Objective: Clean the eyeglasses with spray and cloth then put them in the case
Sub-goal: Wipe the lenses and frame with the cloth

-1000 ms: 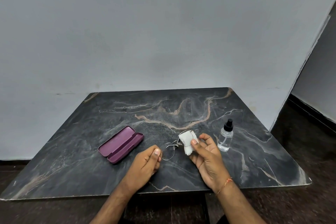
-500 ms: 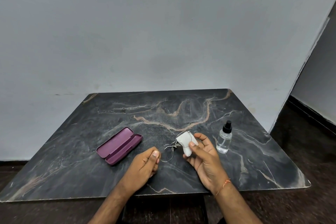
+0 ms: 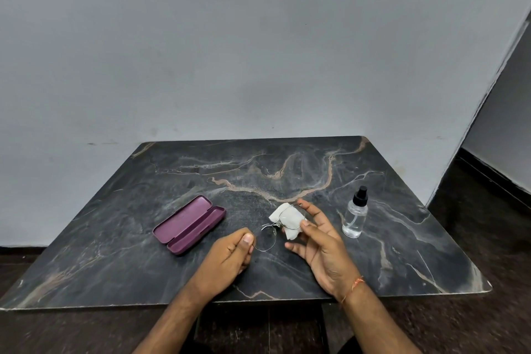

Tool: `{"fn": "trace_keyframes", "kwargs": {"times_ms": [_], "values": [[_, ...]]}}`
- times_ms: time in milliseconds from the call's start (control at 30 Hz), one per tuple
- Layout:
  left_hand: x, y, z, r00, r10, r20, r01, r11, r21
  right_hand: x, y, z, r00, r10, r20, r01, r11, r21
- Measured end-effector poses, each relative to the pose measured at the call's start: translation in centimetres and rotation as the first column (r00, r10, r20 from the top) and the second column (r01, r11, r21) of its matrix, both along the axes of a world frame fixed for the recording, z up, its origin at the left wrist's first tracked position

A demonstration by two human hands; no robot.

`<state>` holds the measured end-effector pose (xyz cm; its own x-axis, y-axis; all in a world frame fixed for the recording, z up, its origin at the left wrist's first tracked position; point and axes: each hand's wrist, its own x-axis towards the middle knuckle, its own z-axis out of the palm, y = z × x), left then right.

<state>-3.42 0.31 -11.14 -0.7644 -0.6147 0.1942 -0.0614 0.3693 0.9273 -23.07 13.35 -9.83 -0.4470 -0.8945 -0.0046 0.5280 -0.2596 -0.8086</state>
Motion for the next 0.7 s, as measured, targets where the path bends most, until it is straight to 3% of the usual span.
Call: {"fn": "trace_keyframes", "kwargs": {"times_ms": [400, 567, 700], "values": [[0.1, -0.1, -0.7, 0.998, 0.006, -0.064, -0.008, 1.000, -0.028, -0.1, 0.0, -0.1, 0.971, -0.190, 0.144, 0.191, 0.982, 0.006], [0.0, -0.1, -0.9, 0.999, 0.037, -0.016, -0.039, 0.984, -0.176, -0.2, 0.4, -0.1, 0.943, -0.289, 0.165, 0.286, 0.957, 0.042], [0.0, 0.2, -0.7, 0.994, 0.075, 0.081, -0.042, 0.932, -0.359, -0.1, 1.9, -0.2, 0.932, -0.358, 0.050, 0.355, 0.933, 0.053]]}}
